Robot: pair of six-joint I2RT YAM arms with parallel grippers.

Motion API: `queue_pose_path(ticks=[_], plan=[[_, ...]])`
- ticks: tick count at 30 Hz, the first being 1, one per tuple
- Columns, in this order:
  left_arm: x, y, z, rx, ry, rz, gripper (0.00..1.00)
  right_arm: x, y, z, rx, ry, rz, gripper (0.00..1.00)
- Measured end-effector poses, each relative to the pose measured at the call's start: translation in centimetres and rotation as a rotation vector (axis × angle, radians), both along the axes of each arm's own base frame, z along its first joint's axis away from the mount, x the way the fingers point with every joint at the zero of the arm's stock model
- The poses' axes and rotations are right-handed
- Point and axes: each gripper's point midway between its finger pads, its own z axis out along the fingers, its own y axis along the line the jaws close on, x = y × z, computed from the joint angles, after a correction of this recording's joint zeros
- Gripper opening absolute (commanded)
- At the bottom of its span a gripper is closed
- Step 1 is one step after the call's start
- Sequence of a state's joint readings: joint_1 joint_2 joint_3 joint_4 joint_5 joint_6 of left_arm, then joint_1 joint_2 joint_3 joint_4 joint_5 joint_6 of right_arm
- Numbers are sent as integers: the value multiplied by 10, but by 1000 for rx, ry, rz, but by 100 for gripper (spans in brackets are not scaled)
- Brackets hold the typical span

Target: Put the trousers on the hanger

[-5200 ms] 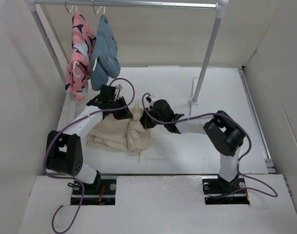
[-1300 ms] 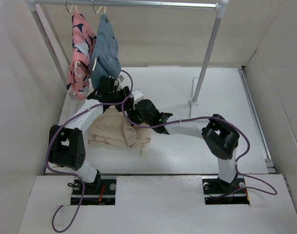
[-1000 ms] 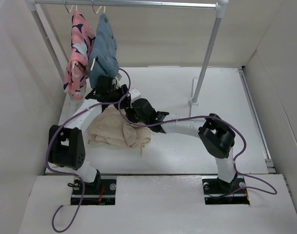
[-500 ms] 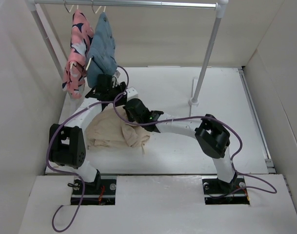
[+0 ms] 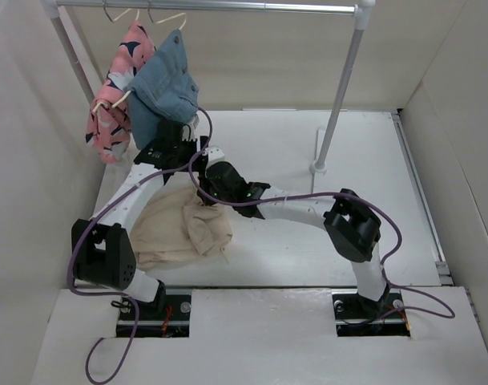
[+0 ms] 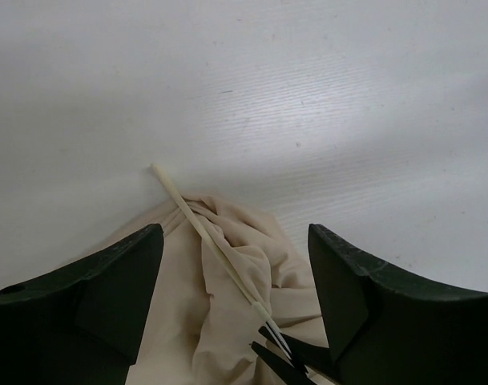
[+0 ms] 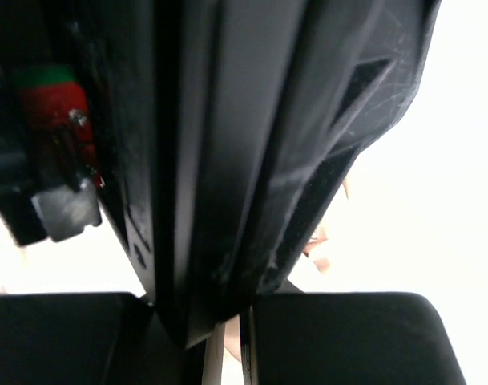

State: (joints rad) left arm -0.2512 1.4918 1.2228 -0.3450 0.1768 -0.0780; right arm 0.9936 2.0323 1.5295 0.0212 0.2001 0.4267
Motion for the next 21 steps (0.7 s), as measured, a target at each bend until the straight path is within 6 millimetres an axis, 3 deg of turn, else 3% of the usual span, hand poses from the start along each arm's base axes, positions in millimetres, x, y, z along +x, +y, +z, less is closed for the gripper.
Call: queue_pose_path(ticks=[5,13,21], plan=[[-11,5,-6,43,-29,27,76,-10,0,-1,22,38,17,0],[-16,11,-5,70,-54,66,76,-17,1,0,41,61,37,0],[-31,1,-20,67,-23,-58,73,-31,-11,-8,91,122,86,0]])
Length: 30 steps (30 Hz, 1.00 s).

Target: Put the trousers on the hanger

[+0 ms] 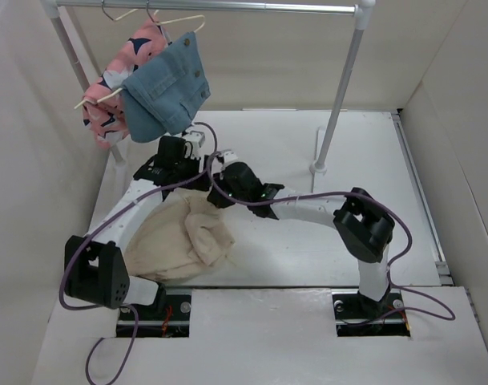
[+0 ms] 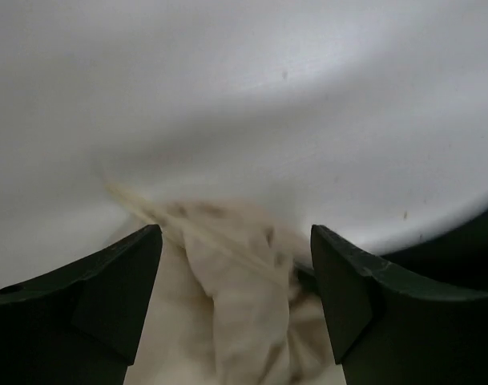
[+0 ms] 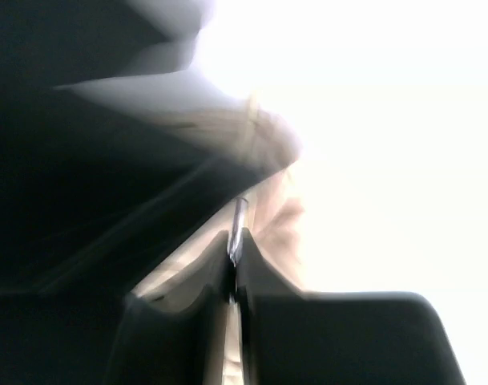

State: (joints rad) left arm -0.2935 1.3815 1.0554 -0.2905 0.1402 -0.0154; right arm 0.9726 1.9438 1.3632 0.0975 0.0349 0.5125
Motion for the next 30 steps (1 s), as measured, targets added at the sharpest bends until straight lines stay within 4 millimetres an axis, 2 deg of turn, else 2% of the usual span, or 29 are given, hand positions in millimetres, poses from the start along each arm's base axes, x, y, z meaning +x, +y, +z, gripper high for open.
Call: queue_pose_path(ticks=[1,2,4,5,7,9,10,11,13,17,23,25,28,30], plan=[[-11,-2,-2,5,21,-51,72,9,-11,-6,-12,22,-31,0],[-26,-5,-4,4,52,-86,72,27,-25,-11,-11,36,-83,0],[-65,-33,-2,-33,104,-263,69,60,-51,-25,-10,79,-178,0],[-81,-47,1,-51,116,-348,64,75,-66,-34,-15,103,-228,0],[-110,-70,4,-84,147,-506,63,103,-94,-45,-5,137,-328,0],[-121,-73,-3,-87,187,-567,64,115,-109,-47,10,152,-388,0],[-124,-73,-8,-83,208,-584,69,119,-113,-47,18,153,-408,0],[-125,-73,-12,-77,225,-595,72,120,-113,-47,23,155,-418,0],[-124,-73,-19,-65,241,-601,89,119,-112,-46,29,156,-426,0],[-114,-75,-21,-55,234,-581,99,119,-109,-45,37,151,-429,0],[-65,-90,1,-38,129,-487,99,116,-106,-39,42,144,-425,0],[-53,-91,2,-15,99,-453,99,115,-105,-38,44,142,-423,0],[-43,-92,-11,42,104,-424,99,113,-104,-38,43,141,-422,0],[-41,-88,-26,90,125,-415,95,112,-105,-39,43,145,-426,0]])
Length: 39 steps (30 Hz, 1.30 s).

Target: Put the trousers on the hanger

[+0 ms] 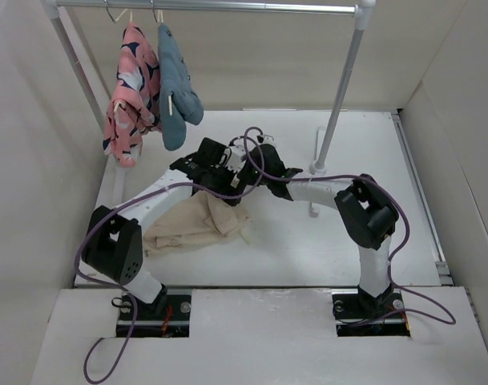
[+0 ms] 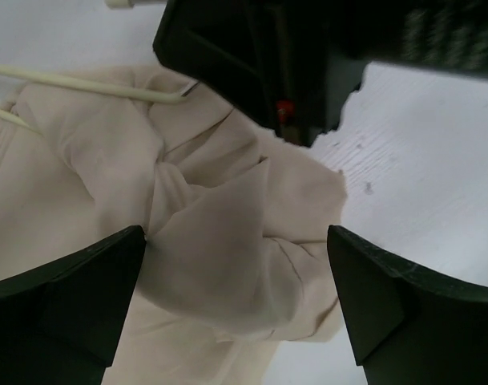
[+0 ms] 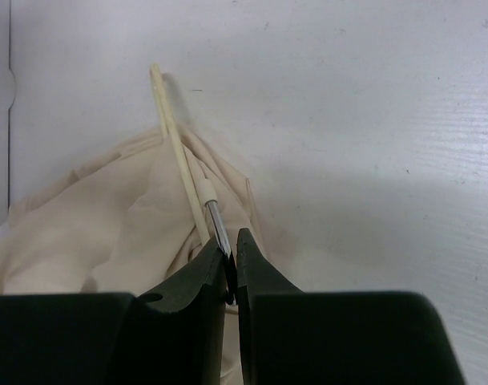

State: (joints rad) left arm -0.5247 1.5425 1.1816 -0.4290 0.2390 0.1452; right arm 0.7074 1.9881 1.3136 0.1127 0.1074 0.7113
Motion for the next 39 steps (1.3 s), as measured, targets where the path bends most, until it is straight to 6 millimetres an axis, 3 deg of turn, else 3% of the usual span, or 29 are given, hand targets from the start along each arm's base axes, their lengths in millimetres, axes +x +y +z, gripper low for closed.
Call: queue_pose_path(ticks=[4,5,8,9,10,11,19,24,27,33,39], plan=[[-3,17,-26,103,-3,-5,76,0,-1,0,2,2,-4,0],[-4,20,-30,123,-4,-9,60,0,-1,0,2,2,-3,0],[-2,26,-37,169,-19,-20,39,-1,0,1,3,2,-2,0],[-1,27,-38,178,-27,-24,18,-1,-1,1,4,2,-2,0],[0,27,-38,183,-30,-25,6,-2,-1,2,4,2,-2,0],[1,29,-38,193,-37,-30,0,-3,-2,2,4,1,-2,0],[-9,29,-32,215,-22,-127,0,-8,-6,5,5,4,-4,0],[-38,17,2,193,-83,-271,0,-9,-8,3,3,21,4,0],[-55,20,23,152,-100,-306,0,-12,-5,3,11,34,26,0],[-57,39,62,29,-123,-222,0,-17,0,4,51,53,51,0],[-62,31,72,-82,-84,-191,0,-26,1,5,90,65,64,0]])
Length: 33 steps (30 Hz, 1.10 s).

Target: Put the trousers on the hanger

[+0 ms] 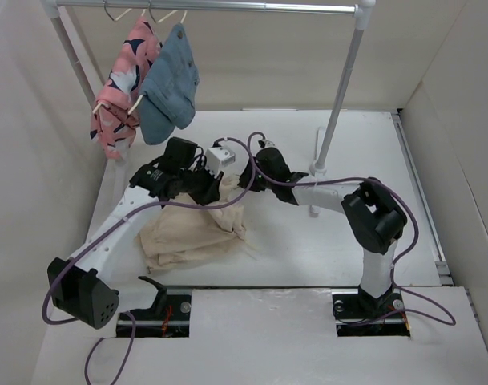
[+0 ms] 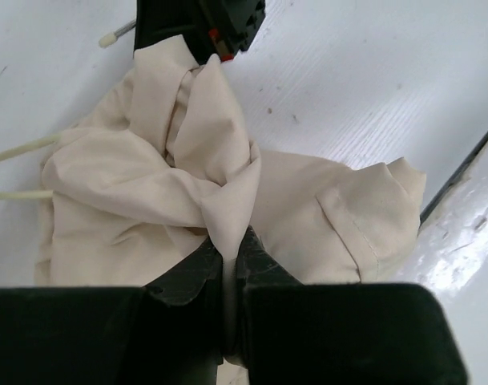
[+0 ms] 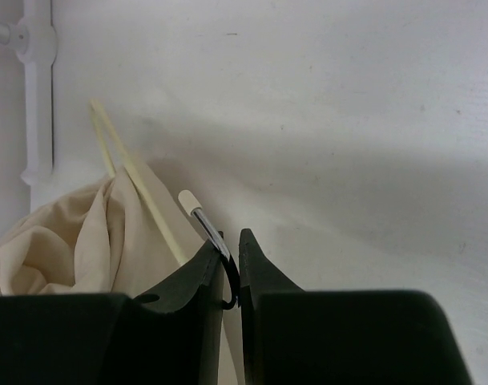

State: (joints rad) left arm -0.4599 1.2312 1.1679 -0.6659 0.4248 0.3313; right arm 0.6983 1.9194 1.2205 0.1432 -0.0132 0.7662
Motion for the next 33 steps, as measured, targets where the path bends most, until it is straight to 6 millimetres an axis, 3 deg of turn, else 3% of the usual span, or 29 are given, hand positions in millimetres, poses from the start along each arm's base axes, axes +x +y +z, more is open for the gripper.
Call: queue_pose_path(ticks=[9,15,19,22,25,30,33], plan=[[13,-14,34,-77,-26,16,0,-8,18,9,53,-11,41,0],[12,-15,37,-85,-17,24,0,-11,19,6,71,-5,47,0],[8,-13,40,-81,5,34,0,-14,13,-3,70,12,35,0],[9,-4,41,-68,11,69,0,-19,-7,-7,69,31,-8,0],[10,16,31,-35,10,137,0,-22,-45,1,43,12,-78,0],[4,53,-10,50,39,256,0,-21,-73,29,-16,-81,-122,0],[11,66,-31,94,59,318,0,-28,-82,37,-48,-113,-123,0]])
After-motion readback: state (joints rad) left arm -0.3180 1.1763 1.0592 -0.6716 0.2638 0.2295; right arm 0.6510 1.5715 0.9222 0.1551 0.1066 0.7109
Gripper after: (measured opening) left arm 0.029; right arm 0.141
